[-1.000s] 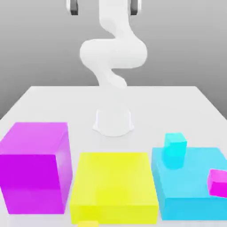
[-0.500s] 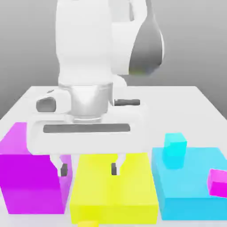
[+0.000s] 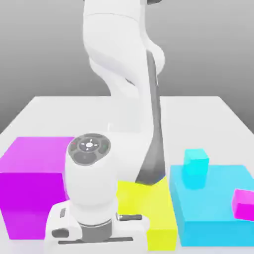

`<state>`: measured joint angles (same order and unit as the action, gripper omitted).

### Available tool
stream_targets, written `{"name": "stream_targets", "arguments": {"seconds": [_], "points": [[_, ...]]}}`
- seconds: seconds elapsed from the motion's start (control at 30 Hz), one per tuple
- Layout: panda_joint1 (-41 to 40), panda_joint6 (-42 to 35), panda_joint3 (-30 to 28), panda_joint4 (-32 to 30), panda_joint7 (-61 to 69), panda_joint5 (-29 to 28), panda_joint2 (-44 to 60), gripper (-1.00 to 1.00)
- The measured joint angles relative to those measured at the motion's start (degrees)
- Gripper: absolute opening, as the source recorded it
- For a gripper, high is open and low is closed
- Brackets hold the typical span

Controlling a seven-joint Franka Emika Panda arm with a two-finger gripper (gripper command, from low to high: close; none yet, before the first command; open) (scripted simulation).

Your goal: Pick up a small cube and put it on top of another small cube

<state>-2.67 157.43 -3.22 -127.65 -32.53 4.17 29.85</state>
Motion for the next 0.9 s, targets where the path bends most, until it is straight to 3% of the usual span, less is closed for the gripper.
{"name": "stream_targets", "arguments": {"seconds": [0.2,0.5,0.6,0.63,0.9], "points": [[0.53,-5.41,-0.64,-1.45,-0.54,-0.86,-6.82,-1.00],[12.46,-17.28,11.36,-3.97,4.11,-3.87,-21.19,-1.00],[17.51,-17.15,15.64,-4.21,4.93,-6.26,-21.17,-1.00],[18.63,-15.77,16.27,-4.40,4.73,-7.29,-19.89,1.00],[19.46,-17.60,17.06,-3.84,5.11,-7.38,-21.23,1.00]]}}
